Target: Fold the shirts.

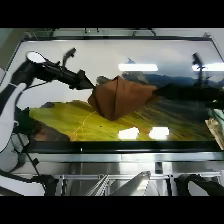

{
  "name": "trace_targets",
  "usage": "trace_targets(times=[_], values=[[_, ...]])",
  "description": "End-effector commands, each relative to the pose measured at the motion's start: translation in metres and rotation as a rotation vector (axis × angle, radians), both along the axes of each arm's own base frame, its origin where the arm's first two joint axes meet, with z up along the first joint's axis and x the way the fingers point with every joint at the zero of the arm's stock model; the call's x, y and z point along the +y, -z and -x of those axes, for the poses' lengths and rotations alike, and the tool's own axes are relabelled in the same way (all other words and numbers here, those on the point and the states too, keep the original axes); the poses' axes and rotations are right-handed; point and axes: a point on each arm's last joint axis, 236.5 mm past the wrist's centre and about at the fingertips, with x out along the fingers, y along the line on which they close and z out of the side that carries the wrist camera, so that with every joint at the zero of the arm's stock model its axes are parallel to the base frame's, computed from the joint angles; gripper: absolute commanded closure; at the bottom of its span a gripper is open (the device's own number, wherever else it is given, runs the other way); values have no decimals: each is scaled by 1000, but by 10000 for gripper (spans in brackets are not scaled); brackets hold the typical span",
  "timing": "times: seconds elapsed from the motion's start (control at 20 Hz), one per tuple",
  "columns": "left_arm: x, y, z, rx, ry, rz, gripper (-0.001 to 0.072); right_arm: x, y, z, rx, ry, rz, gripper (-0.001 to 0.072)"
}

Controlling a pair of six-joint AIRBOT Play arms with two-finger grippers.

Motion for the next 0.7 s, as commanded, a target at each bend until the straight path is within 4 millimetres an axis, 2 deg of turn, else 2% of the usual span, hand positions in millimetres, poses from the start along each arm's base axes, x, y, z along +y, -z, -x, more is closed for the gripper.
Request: trace_targets(times=[0.0,0.1,0.15,0.2,0.3,0.4,0.45,0.55,0.65], values=[[18,-96,9,-207,-44,85,687,-17,-128,12,-342,76,-82,691],[35,-139,28,-307,-58,74,686,-34,-178,25,-481,155,-85,691],[41,-156,43,-340,-50,69,686,-38,-194,34,-527,174,-85,691],[44,-169,56,-364,-36,63,686,-37,-204,43,-559,177,-81,691],[42,-179,77,-398,0,28,686,-20,-202,59,-560,109,-71,691],[39,-164,86,-387,35,-61,685,0,-184,65,-501,41,-94,691],[34,-149,90,-352,51,-96,685,11,-165,65,-454,6,-96,691],[25,-109,100,-250,97,-124,685,29,-117,65,-322,-39,-108,691],[20,-60,110,-112,125,-131,686,41,-65,64,-190,-49,-120,691]])
